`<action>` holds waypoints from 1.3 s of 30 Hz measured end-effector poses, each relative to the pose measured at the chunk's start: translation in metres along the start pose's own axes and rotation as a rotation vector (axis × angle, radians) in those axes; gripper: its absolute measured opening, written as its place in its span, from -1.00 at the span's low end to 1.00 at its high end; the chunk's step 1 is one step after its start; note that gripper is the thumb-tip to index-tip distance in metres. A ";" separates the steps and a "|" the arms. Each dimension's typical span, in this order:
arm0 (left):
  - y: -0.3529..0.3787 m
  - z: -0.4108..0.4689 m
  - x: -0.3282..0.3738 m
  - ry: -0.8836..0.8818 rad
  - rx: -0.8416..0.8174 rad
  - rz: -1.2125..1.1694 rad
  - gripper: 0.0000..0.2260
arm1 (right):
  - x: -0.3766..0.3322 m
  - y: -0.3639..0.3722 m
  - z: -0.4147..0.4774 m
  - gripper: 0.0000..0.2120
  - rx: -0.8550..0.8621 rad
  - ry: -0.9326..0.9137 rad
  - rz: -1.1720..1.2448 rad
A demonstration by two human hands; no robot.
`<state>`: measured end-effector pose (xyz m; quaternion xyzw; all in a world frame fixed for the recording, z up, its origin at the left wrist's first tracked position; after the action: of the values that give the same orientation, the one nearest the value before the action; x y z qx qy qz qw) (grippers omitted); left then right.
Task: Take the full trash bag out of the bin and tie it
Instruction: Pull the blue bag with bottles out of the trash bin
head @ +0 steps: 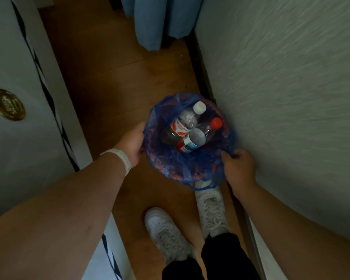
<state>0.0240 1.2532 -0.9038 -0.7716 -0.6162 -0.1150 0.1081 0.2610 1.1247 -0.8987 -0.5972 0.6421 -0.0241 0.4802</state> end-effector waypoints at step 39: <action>0.004 -0.040 0.041 0.524 0.356 0.332 -0.93 | -0.027 0.006 -0.006 -0.88 -0.057 -0.179 -0.043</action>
<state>0.0346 1.2784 -0.8534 -0.7746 -0.4441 -0.1806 0.4126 0.2479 1.1449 -0.8836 -0.6240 0.5842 0.0374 0.5176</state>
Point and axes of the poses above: each hand's wrist, its own z-axis towards the middle knuckle, its own y-axis out of the palm, x = y × z, the point moved 2 cm from there along z, towards the middle knuckle, and after that the axes turned 6 degrees about -y, right-handed, at the moved point
